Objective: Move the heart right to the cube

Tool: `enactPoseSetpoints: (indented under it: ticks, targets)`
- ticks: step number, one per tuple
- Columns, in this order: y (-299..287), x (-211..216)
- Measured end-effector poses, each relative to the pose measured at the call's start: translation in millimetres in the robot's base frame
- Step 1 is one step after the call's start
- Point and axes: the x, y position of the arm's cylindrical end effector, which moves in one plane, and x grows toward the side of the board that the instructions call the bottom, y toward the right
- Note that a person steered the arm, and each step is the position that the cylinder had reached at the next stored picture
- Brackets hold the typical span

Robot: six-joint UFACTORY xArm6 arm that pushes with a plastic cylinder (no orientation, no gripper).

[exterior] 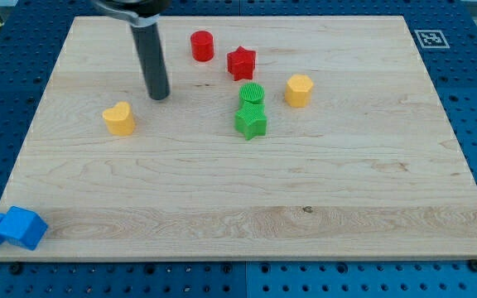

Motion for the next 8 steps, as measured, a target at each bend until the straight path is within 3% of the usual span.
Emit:
enactPoseSetpoints:
  ticks: [1,4,5,6,8]
  targets:
    - [-32.5,2.2]
    - [-46.0,104.4]
    - [-46.0,120.5]
    - [-46.0,116.3]
    - [-54.2,41.1]
